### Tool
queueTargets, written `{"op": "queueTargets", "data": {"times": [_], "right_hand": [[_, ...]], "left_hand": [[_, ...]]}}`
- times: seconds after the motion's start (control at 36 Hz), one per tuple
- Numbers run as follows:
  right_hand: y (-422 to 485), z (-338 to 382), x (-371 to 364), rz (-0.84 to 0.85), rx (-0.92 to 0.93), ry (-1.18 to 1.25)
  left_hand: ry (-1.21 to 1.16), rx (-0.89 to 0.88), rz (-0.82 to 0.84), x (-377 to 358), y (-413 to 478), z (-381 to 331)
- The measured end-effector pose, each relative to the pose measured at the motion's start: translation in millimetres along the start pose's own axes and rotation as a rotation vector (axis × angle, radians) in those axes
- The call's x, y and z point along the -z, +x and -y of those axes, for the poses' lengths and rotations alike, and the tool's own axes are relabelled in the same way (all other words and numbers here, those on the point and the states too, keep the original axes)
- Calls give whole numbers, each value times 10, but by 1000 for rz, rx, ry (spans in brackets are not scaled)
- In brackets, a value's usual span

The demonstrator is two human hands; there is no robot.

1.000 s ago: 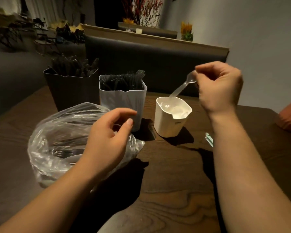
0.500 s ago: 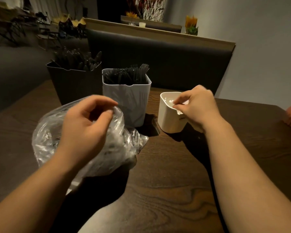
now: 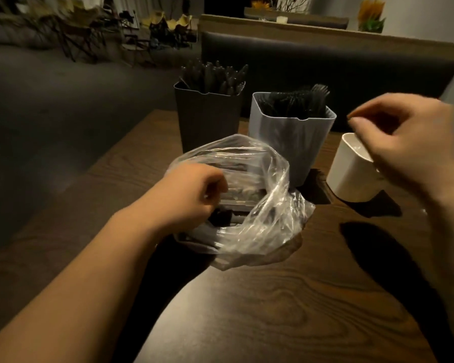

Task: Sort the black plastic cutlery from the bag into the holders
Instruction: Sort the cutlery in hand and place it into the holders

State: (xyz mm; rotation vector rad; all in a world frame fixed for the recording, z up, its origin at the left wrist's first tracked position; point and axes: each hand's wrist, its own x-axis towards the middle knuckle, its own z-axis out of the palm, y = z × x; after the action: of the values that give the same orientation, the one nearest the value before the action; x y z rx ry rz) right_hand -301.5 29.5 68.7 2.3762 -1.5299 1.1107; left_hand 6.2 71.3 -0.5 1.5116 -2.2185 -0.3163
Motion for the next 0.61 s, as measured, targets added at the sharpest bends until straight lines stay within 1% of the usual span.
{"op": "queueTargets", "data": {"times": [0.03,0.08,0.11,0.17,0.19,0.28,0.31,0.33,0.39,0.44,0.61], "right_hand": [[-25,254,-43,49,52,130],[-67,661,-218,224,112,344],[-84,787,-340,319,126,393],[-109,941,-582,503,118,370],[-115,962,-684,589,109,283],[-151,895,-884,798,137,-261],[-164,873,-900,846,122,-354],[-172,851,-906,892,90,-374],[-178,819,-906,953,31,-361],[-165,807,-903,977,2,-373],[-143,798,-905,1011,-3,-324]], "left_hand": [[33,-18,18,-39,12,15],[79,-35,41,-94,30,26],[94,-36,47,-111,29,27],[124,-37,78,-120,9,26],[140,-40,105,-118,-8,31],[179,2,188,-90,-66,50],[177,13,192,-87,-78,58],[172,20,190,-86,-86,58],[153,41,194,-100,-89,47],[143,56,212,-118,-84,25],[127,47,257,-108,-78,43]]}}
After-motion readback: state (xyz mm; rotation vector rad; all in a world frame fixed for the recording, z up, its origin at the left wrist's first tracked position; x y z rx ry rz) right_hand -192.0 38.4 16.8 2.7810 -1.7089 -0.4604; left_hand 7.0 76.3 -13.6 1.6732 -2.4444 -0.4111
